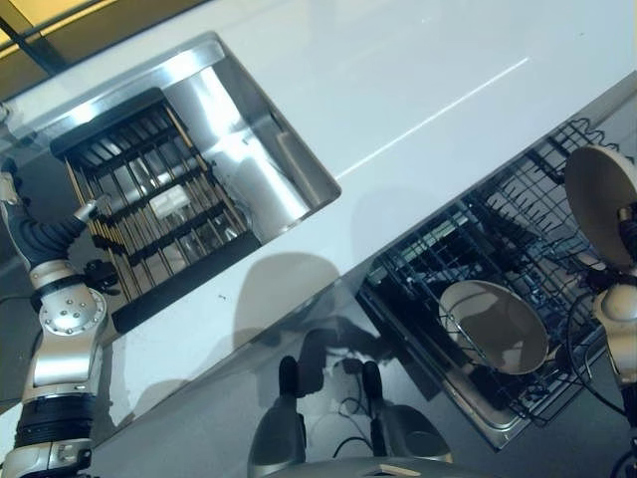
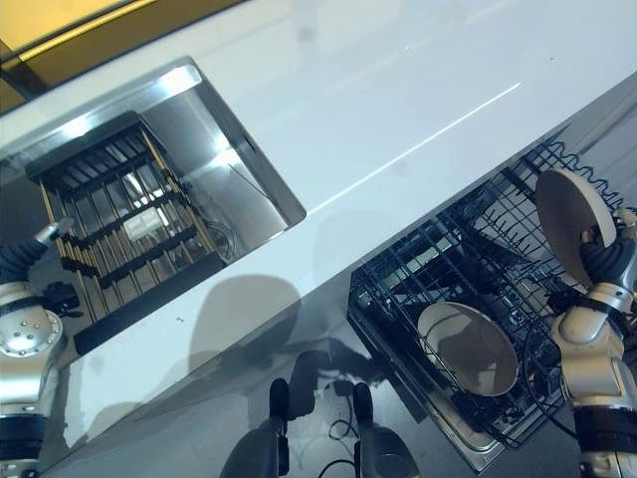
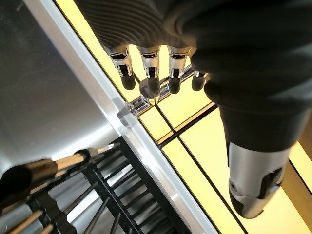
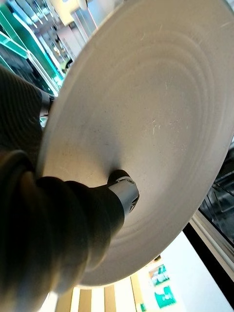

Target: Pick up plates and place into dishwasher.

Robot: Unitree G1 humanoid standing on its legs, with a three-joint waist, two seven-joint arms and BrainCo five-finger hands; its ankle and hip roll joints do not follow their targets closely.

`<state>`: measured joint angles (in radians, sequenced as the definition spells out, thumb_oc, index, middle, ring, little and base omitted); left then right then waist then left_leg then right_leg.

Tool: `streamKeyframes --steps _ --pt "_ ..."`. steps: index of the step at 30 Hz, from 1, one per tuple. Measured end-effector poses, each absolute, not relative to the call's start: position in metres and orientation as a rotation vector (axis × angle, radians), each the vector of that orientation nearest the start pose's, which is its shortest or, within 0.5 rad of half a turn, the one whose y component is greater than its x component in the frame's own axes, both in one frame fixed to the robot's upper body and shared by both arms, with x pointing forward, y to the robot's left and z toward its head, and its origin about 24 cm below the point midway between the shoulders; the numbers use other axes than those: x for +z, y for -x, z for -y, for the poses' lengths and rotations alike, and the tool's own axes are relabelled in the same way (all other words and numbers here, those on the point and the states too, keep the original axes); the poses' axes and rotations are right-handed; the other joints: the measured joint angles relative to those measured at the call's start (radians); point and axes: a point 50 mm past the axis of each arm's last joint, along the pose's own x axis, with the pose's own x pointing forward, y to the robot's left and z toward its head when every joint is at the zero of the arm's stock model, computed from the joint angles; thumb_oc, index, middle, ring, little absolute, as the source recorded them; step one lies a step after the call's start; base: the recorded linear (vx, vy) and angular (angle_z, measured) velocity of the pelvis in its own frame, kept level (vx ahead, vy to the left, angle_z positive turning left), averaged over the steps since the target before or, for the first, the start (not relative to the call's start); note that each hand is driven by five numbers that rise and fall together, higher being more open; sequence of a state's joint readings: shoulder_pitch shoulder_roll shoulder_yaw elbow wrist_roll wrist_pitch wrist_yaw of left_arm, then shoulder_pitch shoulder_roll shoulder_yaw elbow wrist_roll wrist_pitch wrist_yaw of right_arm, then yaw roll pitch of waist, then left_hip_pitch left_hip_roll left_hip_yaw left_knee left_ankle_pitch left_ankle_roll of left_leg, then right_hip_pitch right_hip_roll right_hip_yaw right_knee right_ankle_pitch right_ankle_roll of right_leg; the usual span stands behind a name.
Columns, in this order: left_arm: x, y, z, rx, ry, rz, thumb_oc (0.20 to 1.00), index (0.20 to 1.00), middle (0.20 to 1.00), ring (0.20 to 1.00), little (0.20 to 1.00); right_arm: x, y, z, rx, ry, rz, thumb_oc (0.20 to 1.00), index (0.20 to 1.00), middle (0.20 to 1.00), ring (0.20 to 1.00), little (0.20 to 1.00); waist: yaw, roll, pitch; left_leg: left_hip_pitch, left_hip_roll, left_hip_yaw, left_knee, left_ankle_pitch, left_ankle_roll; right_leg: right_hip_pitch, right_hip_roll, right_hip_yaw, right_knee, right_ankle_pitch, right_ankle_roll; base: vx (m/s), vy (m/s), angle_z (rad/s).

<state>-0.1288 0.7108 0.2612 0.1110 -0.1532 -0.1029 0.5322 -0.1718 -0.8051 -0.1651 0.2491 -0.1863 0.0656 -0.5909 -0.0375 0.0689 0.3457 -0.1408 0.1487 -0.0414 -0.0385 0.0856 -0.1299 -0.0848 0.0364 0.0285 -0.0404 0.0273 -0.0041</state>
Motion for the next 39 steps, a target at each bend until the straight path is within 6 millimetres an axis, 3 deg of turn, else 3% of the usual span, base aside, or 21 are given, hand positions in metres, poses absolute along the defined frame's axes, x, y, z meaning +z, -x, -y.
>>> streamKeyframes --steps 6,18,27,33,39 --pt "0.195 -0.252 -0.349 0.775 -0.509 0.461 1.000 1.000 1.000 1.000 1.000 0.162 -0.274 0.349 -0.699 1.039 0.209 0.200 0.200 0.200 0.200 0.200 0.008 -0.005 0.028 -0.075 0.007 -0.016 0.026 0.004 -0.006 -0.080 0.009 -0.015 0.042 0.001 -0.001 -0.02 -0.094 0.02" --pt "0.209 -0.253 -0.361 0.807 -0.564 0.470 1.000 1.000 1.000 1.000 1.000 0.159 -0.279 0.354 -0.602 1.112 0.137 0.200 0.200 0.200 0.200 0.200 0.022 -0.006 0.076 -0.105 0.012 -0.014 0.033 0.006 -0.009 -0.151 0.011 -0.031 0.089 0.002 -0.003 0.01 -0.036 -0.10" --pt "0.218 -0.254 -0.359 0.831 -0.598 0.509 1.000 1.000 1.000 1.000 1.000 0.169 -0.289 0.356 -0.648 1.100 0.137 0.200 0.200 0.200 0.200 0.200 0.026 0.017 0.096 -0.166 -0.004 -0.014 0.063 0.008 -0.005 -0.233 -0.003 -0.037 0.144 0.002 -0.004 -0.03 0.032 -0.06" --pt "0.221 -0.259 -0.357 0.841 -0.614 0.505 1.000 1.000 1.000 1.000 1.000 0.194 -0.299 0.360 -0.711 1.114 0.177 0.200 0.200 0.200 0.200 0.200 0.024 0.058 0.117 -0.217 -0.022 -0.008 0.061 0.034 0.005 -0.323 -0.024 -0.036 0.209 -0.002 0.002 -0.06 0.081 -0.04" --pt "0.226 -0.267 -0.351 0.841 -0.610 0.527 1.000 1.000 1.000 1.000 1.000 0.216 -0.302 0.362 -0.747 1.124 0.232 0.200 0.200 0.200 0.200 0.200 0.020 0.077 0.125 -0.247 -0.056 0.008 0.057 0.053 0.024 -0.405 -0.061 -0.030 0.303 -0.032 0.024 -0.04 0.046 -0.02"
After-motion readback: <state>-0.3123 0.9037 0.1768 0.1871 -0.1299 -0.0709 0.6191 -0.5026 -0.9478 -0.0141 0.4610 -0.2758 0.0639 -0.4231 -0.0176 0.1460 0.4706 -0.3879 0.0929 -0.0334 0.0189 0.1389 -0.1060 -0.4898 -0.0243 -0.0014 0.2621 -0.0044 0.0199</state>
